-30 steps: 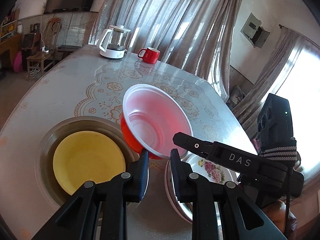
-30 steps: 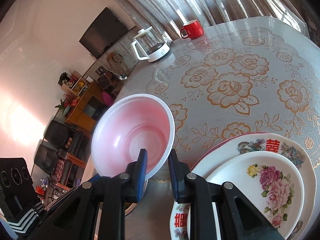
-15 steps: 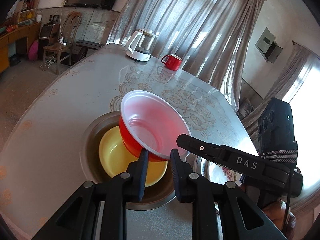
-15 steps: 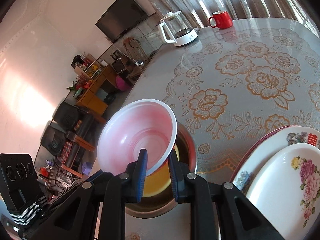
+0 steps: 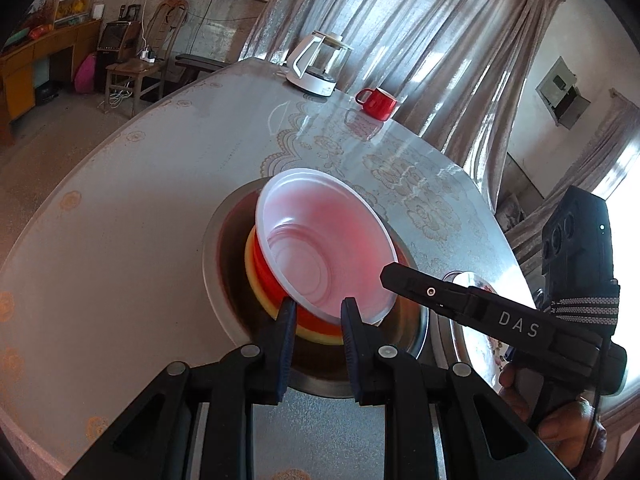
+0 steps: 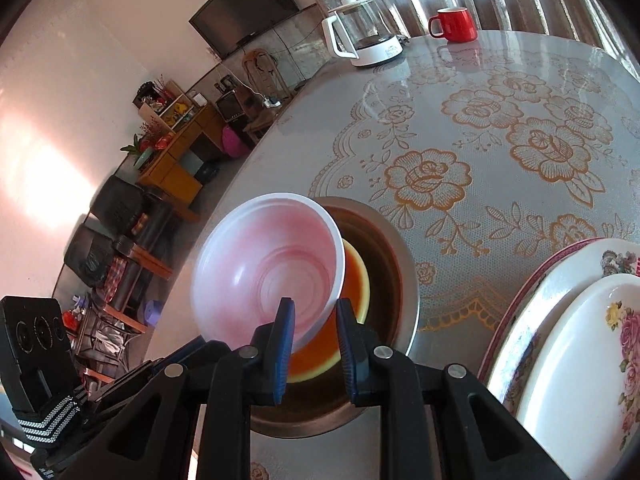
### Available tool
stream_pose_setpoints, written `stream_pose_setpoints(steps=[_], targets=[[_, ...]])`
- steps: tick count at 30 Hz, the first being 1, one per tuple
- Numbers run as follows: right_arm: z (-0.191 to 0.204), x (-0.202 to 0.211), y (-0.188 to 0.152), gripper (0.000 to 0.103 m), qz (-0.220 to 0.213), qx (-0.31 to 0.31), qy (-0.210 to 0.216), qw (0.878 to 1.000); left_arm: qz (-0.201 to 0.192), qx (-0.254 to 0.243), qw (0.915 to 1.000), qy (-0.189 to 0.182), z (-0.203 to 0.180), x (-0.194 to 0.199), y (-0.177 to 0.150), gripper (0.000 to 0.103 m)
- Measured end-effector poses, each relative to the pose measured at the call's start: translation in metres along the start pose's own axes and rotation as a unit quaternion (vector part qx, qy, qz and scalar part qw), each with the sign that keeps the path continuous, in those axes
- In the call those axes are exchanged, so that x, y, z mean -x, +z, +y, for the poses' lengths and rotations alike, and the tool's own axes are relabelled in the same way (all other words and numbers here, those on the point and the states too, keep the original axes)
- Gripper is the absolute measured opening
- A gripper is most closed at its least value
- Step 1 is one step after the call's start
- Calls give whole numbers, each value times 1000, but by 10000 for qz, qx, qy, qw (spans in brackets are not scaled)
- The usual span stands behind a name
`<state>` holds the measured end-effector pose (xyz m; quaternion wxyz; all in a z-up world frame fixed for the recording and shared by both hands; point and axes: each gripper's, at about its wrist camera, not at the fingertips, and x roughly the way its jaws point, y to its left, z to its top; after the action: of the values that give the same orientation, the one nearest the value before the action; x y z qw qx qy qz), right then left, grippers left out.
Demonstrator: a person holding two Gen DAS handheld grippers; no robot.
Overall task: Organize plates and bowls
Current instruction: 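Lower the red bowl into the yellow bowl inside the steel basin, then open the right gripper and release the red bowl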
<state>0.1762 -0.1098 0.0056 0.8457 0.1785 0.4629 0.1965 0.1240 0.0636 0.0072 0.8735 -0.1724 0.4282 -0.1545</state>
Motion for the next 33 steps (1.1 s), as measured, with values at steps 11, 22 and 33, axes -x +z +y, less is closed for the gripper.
stream_pose_setpoints(steps=[11,22,33], targets=[[-6,4,-12,20,9,-93,8,10000,12,19,10000,50,4,-2,-4,22],[-6,10,-16,20,-82,-81,-58,9999,-330,4,9987,394,5,10,-3,26],[4,9,-19,22,-262,283,-384,9985,-461,-241,9948,880,6,-1,8,28]])
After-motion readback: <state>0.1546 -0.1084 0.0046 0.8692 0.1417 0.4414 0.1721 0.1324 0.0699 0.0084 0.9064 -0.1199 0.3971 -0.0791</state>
